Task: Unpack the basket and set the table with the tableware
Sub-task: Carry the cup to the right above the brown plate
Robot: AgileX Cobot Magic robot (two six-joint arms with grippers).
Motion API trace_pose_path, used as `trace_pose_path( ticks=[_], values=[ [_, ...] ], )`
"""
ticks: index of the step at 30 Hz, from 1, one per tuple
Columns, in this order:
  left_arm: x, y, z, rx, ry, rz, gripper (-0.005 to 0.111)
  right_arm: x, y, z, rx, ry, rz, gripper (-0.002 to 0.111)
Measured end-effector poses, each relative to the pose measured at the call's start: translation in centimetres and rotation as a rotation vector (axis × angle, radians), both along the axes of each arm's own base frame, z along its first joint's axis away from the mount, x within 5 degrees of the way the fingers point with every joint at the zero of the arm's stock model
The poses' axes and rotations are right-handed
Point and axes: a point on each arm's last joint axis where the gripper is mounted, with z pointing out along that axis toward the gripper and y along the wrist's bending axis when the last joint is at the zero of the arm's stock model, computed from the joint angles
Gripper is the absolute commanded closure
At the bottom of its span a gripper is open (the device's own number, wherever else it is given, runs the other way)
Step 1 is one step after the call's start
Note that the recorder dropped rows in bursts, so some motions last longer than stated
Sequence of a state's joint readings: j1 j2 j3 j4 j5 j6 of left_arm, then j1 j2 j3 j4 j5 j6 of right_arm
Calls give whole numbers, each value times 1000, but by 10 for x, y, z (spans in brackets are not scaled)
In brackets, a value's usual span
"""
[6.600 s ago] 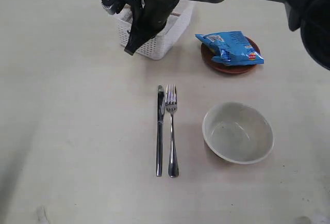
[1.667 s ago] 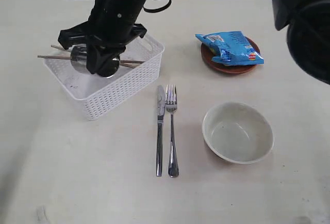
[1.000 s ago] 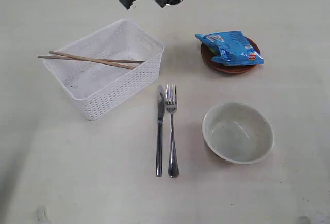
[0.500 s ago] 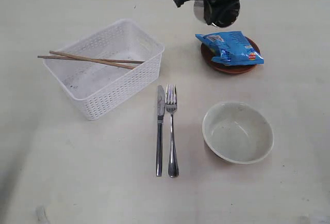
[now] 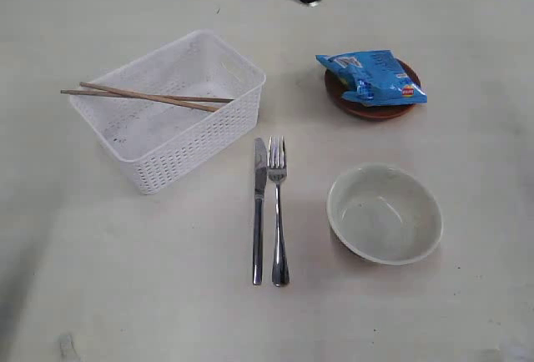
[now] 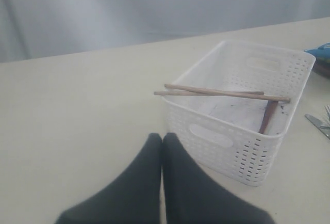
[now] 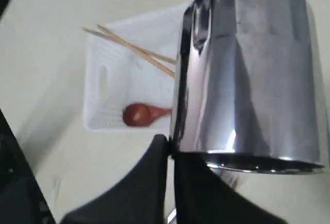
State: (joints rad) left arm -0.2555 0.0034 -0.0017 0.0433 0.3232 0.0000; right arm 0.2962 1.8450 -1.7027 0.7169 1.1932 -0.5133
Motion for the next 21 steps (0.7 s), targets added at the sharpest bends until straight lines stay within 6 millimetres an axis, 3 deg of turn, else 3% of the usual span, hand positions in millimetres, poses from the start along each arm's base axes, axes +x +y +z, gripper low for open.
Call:
trace_pose_path(
  ticks=[5, 10, 15, 18, 21],
  values=[
    [0, 0, 0, 0, 0, 0, 107, 2, 7, 50, 206, -383, -148, 109],
    [0, 0, 0, 0, 0, 0, 107, -13, 10, 77, 272, -710, -431, 109],
    [0, 0, 0, 0, 0, 0, 107, -43, 14, 66, 251, -920, -652, 109],
    [0, 0, 0, 0, 0, 0, 107, -43, 14, 53, 199, -877, -573, 109],
    [0, 0, 0, 0, 0, 0, 107, -28, 14, 32, 141, -669, -380, 109]
  ],
)
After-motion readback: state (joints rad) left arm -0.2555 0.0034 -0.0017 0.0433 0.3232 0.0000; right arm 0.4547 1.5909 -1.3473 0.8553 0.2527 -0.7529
